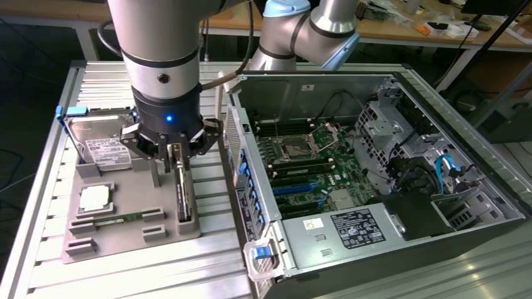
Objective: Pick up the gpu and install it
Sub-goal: 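Pick up the gpu and move the gpu toward the slot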
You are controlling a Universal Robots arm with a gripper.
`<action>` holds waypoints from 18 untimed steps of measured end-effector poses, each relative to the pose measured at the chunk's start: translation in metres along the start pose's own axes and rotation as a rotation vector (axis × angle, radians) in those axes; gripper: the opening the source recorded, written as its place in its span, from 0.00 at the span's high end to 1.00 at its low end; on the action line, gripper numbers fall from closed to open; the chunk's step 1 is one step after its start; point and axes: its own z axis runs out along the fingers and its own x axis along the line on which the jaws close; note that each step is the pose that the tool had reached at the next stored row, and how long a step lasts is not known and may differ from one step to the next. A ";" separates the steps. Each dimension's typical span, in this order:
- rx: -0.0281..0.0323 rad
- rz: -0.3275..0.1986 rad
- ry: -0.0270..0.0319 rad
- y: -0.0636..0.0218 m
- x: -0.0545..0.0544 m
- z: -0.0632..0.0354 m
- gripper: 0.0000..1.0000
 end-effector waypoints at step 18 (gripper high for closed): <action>0.0000 0.001 0.0182 -0.0034 -0.009 0.0192 0.64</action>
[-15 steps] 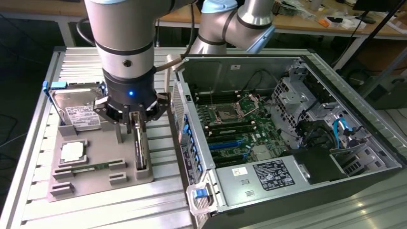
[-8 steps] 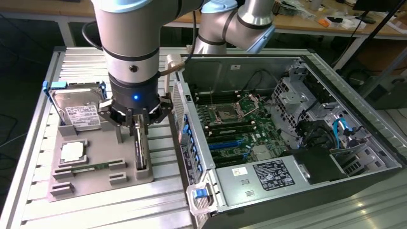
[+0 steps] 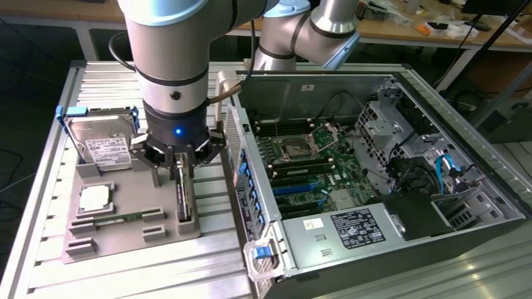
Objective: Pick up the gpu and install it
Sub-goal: 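Pick up the gpu and move the gpu toward the slot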
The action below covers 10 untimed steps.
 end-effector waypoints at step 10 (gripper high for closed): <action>0.0002 0.000 -0.0016 0.0005 0.005 0.0016 0.64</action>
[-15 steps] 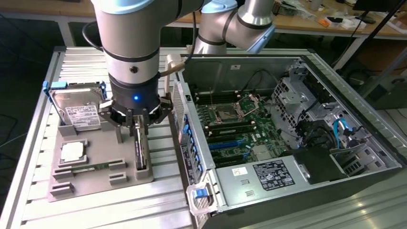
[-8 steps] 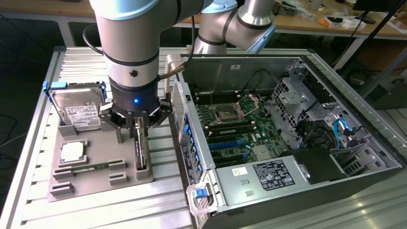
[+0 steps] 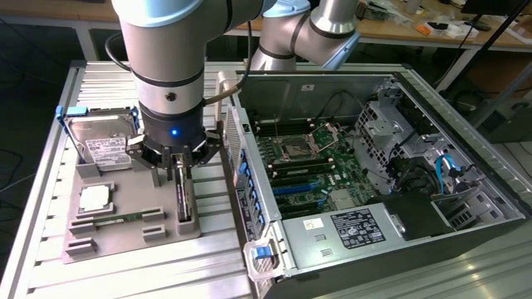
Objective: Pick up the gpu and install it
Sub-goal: 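Pick up the gpu and move the gpu toward the slot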
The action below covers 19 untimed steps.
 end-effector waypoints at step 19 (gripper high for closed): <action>0.0007 0.000 -0.0002 -0.0008 0.000 0.0115 0.56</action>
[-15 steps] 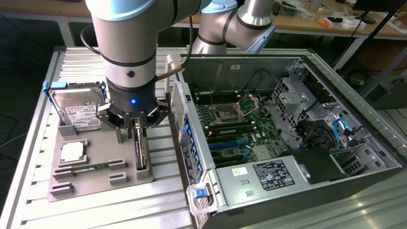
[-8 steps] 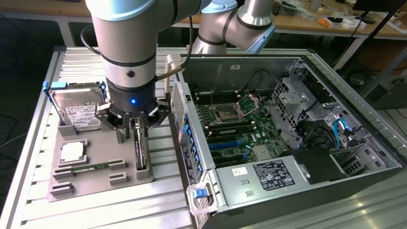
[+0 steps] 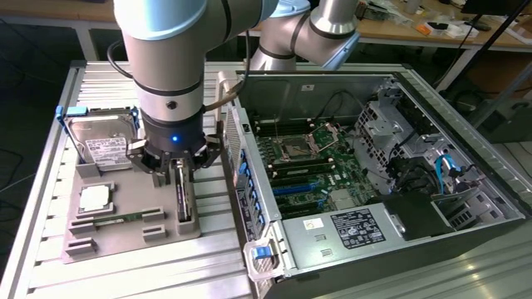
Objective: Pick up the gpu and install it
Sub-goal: 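Pick up the gpu and move the gpu toward the slot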
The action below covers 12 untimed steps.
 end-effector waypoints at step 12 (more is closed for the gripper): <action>-0.0003 0.000 0.0000 -0.0004 0.000 0.0057 0.56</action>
